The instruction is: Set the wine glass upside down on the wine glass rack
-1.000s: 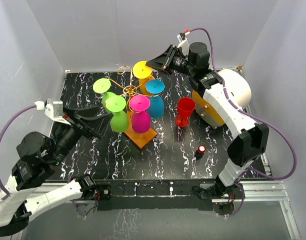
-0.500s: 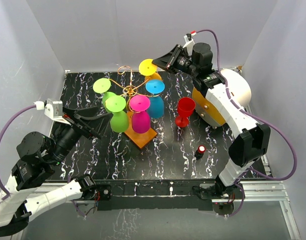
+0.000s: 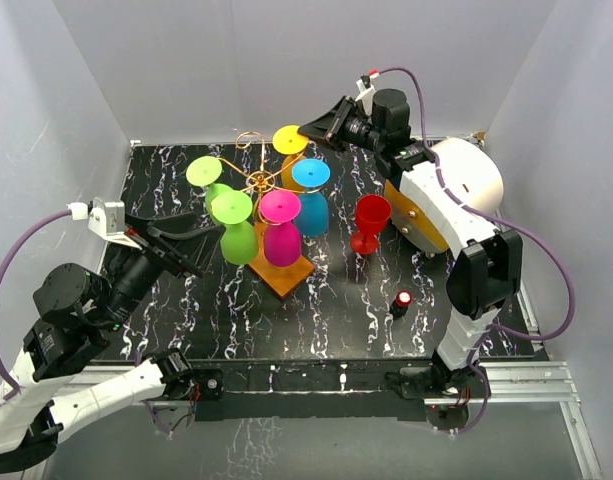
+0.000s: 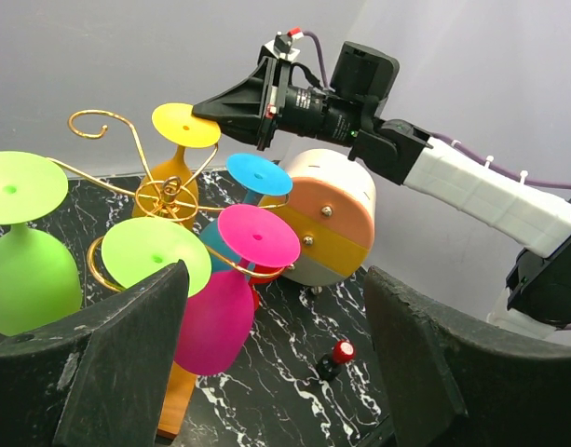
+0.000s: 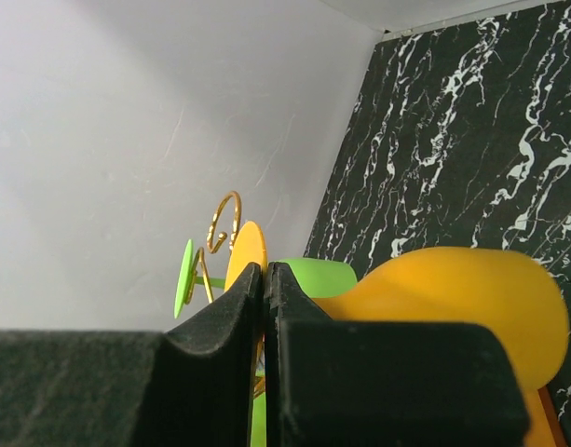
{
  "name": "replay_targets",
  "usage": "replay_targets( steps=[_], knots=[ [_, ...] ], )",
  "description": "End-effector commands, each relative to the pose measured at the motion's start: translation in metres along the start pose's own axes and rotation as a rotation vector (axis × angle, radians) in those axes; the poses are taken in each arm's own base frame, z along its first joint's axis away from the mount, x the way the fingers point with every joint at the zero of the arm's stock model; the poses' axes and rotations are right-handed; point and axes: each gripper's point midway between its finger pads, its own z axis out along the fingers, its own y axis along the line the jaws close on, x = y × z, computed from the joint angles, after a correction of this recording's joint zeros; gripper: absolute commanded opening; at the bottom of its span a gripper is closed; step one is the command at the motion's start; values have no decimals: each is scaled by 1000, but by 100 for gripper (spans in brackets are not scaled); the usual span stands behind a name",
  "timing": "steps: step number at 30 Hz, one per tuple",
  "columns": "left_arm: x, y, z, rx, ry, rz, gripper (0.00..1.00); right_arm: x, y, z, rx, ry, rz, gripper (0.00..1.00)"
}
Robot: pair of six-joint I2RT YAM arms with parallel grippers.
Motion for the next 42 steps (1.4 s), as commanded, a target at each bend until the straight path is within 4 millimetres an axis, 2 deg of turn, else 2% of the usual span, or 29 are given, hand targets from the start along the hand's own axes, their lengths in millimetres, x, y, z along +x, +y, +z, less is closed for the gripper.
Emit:
replay_targets(
  steps=[1,8,16,18,22,28,33,34,39,42],
  knots=[
    [-8,-2,0,8,-23,-1,74,-16,33,-3,-97,-29,-69,0],
    [-7,-2,0,6,-20,0,74,-12,26,2,-92,-8,-65,0],
    [-6,-1,-1,2,-18,-3,74,-9,23,7,-95,7,-62,7],
    [-6,0,-2,0,-19,-3,74,-9,24,7,-97,8,-67,12],
    [-6,0,-2,-1,-18,-3,74,-10,22,7,-81,4,-79,29],
    [-7,1,-3,-7,-17,-2,74,-20,32,-2,-76,-42,-127,46],
    [-2,3,-3,-15,-3,-1,74,-31,40,-20,-75,-106,-153,61],
    [-1,4,-4,-17,1,-2,74,-34,45,-28,-79,-124,-154,61],
    [11,4,-5,-12,41,1,75,-40,39,-63,-50,-197,-140,64],
    [19,4,-6,-4,74,12,75,-32,24,-86,29,-223,-178,64]
  ],
)
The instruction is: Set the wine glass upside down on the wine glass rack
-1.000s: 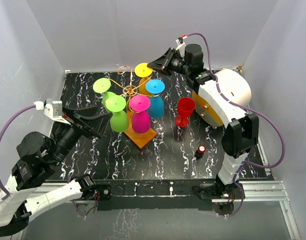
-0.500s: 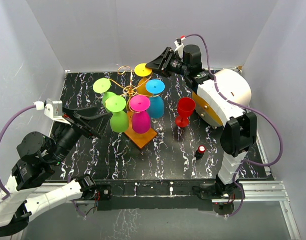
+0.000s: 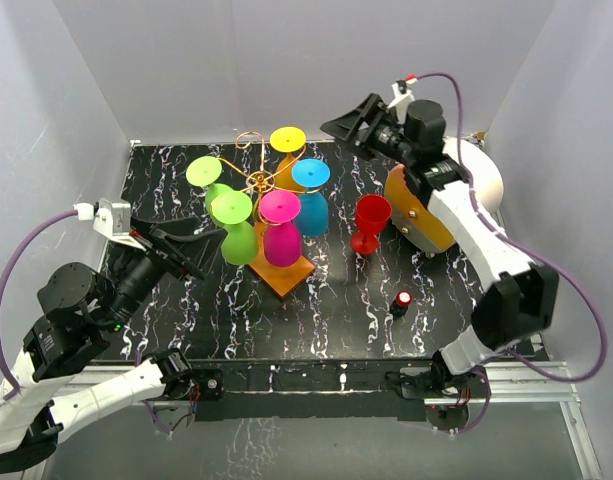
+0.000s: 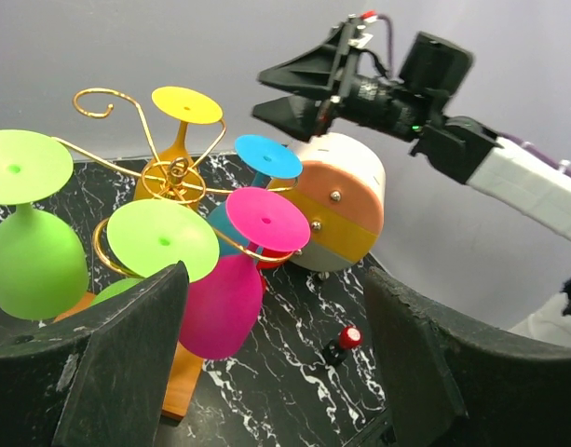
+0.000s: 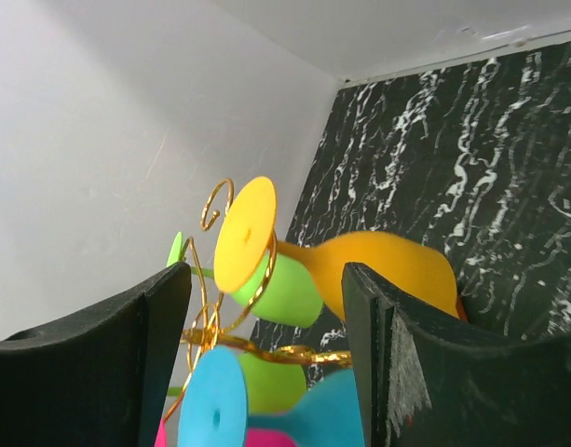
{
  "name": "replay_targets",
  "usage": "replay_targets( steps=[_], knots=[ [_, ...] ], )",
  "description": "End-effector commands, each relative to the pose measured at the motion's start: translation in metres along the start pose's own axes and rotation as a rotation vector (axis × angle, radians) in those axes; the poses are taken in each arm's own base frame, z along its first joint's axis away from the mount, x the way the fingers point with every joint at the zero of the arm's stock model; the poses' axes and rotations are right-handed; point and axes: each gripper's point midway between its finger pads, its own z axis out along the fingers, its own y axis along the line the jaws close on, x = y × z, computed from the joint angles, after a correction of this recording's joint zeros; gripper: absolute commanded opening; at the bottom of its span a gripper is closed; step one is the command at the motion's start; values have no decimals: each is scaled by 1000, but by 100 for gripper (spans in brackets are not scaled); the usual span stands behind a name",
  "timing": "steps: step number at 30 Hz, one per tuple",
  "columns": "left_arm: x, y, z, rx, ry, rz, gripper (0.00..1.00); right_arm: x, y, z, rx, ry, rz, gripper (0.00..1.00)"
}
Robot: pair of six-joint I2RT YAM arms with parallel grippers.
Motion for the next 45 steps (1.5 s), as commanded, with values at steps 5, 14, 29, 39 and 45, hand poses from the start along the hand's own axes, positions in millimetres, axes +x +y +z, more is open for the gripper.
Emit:
replay_targets(
  steps=[5,14,29,39,45],
  knots=[
    [25,-2,-6,44,90,35,75,2,-40,-82,274,-125,-258,64],
    [33,-3,-2,56,106,60,77,48,-117,-132,543,67,-488,55],
    [35,-3,-2,56,115,54,99,88,-142,-95,709,175,-615,49],
    [35,-1,-2,46,110,52,99,103,-161,-82,784,271,-635,36],
    [36,0,-4,44,108,47,99,105,-162,-79,774,292,-670,20]
  ],
)
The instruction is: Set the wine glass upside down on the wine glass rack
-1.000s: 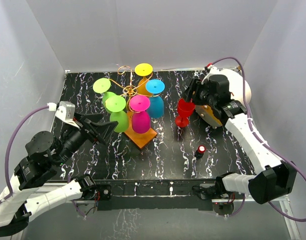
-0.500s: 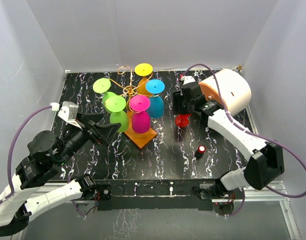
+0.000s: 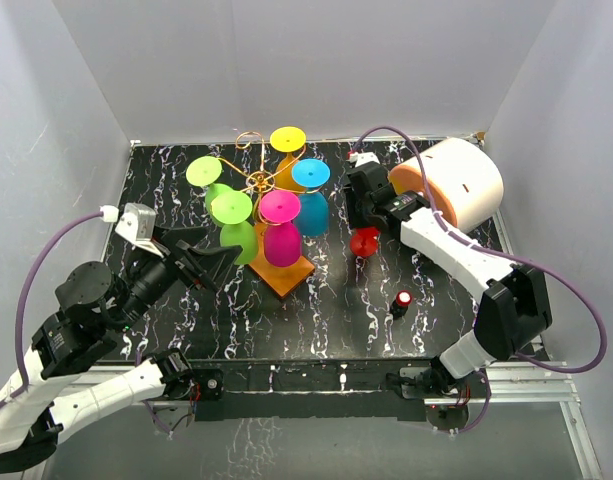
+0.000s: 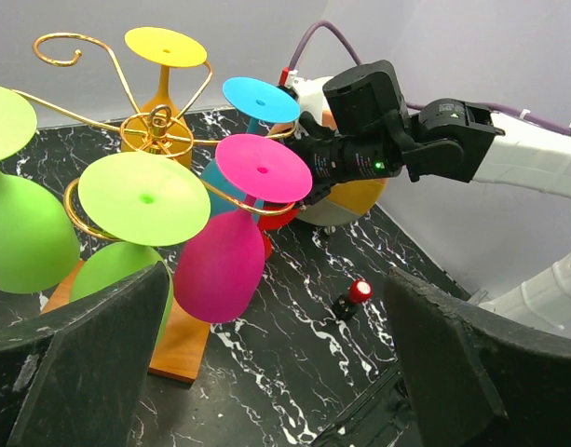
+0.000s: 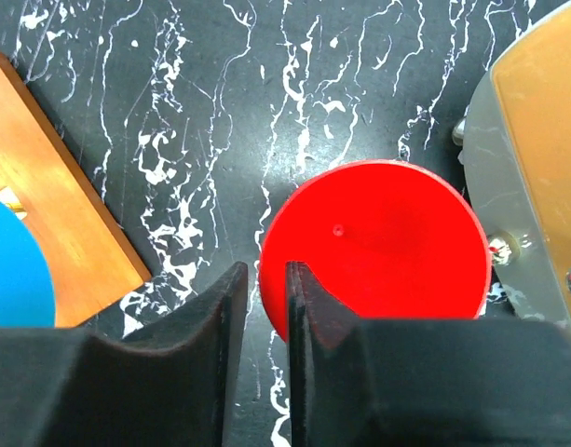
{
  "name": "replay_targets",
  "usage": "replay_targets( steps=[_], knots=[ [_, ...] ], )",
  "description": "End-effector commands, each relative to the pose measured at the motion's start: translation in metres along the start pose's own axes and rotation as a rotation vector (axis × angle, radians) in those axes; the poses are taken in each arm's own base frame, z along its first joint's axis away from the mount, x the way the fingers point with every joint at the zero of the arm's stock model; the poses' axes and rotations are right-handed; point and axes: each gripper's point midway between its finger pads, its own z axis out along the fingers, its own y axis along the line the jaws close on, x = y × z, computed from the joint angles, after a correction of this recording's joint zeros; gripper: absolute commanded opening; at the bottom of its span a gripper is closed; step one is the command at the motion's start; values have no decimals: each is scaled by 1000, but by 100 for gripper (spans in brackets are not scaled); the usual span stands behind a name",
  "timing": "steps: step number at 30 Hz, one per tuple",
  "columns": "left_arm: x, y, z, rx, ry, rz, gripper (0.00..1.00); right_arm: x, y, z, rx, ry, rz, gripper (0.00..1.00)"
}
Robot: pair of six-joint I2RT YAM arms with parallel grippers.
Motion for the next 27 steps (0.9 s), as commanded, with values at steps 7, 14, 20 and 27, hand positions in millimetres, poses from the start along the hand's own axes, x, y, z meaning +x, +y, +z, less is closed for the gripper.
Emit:
replay_targets(
  steps=[7,14,20,27],
  knots=[
    [3,-21,-4,118,9,-33,99,-36,0,-23,25,-139,-65,0],
    [-25,-52,-5,254,-60,-102,99,-73,2,-86,-57,-380,14,0],
    [-35,-82,16,347,-38,-147,97,-95,-7,-155,-140,-622,121,0],
    [-52,-122,58,440,-25,-391,93,-109,-4,-246,-359,-957,158,0]
  ],
)
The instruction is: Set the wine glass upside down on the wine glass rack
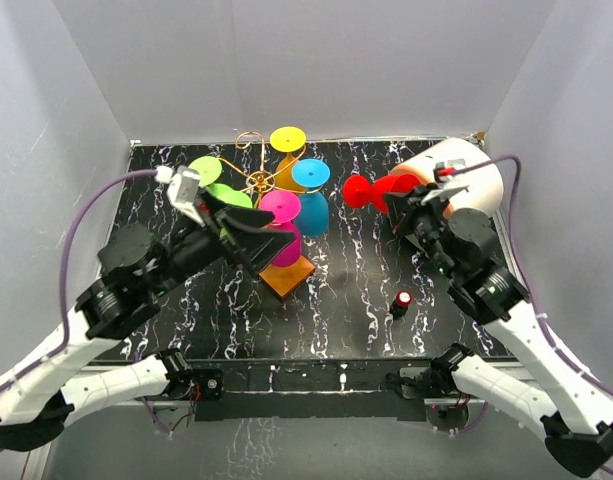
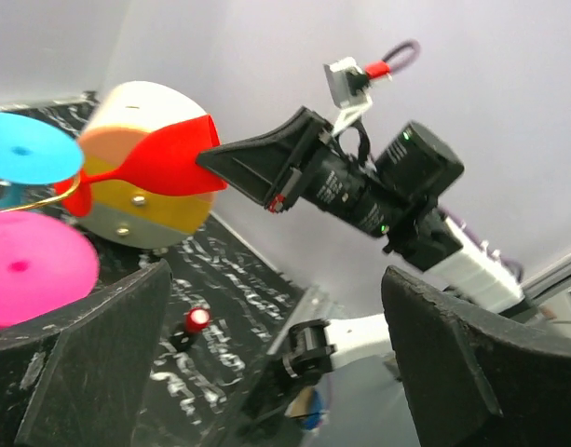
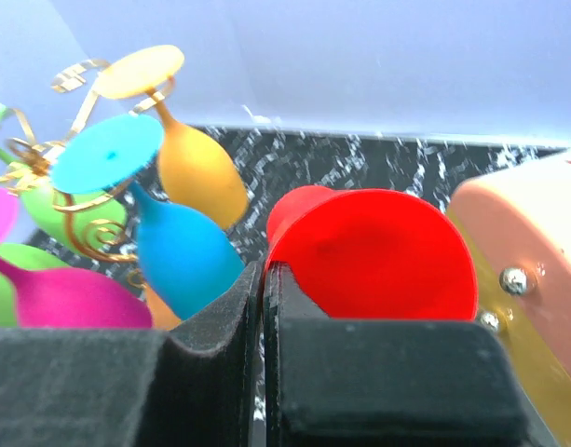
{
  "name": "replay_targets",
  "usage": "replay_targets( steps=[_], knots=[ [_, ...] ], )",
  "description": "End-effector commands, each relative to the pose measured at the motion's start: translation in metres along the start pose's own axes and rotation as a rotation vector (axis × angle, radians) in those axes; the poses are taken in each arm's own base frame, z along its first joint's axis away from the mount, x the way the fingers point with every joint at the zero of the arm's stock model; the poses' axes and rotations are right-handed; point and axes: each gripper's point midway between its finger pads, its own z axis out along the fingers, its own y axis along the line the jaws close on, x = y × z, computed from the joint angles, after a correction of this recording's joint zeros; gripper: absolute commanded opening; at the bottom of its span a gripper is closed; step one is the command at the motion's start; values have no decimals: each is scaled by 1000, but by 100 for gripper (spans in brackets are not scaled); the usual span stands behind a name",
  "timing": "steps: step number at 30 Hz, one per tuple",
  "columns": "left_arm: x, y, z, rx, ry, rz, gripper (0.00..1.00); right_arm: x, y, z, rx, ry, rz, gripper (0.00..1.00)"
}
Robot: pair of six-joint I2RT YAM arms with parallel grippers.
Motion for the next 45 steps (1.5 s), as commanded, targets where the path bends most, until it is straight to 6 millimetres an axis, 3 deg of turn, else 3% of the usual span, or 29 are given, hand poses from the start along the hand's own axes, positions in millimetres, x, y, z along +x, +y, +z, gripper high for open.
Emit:
replay_targets(
  steps=[1,7,15,23,29,33,39,45],
  knots=[
    [-28,-37,29,126,-66,-201,93,-74,24,-30,-144,-293,72,0],
    [-26,-37,79,133,-67,-294,91,-129,35,-66,-228,-491,144,0],
    [-33,-35,124,162,-146,-373,87,-154,42,-98,-309,-589,213,0],
    [-49,-19,131,136,-301,-399,86,-169,51,-124,-427,-662,379,0],
    [-62,-31,146,220,-358,-413,81,-171,62,-131,-534,-688,498,0],
    [-64,-25,152,198,-385,-425,75,-175,67,-136,-592,-706,551,0],
    [-68,-22,152,202,-421,-440,67,-179,70,-138,-616,-720,567,0],
    [-81,-28,149,242,-480,-425,60,-169,80,-130,-658,-665,567,0]
  ],
)
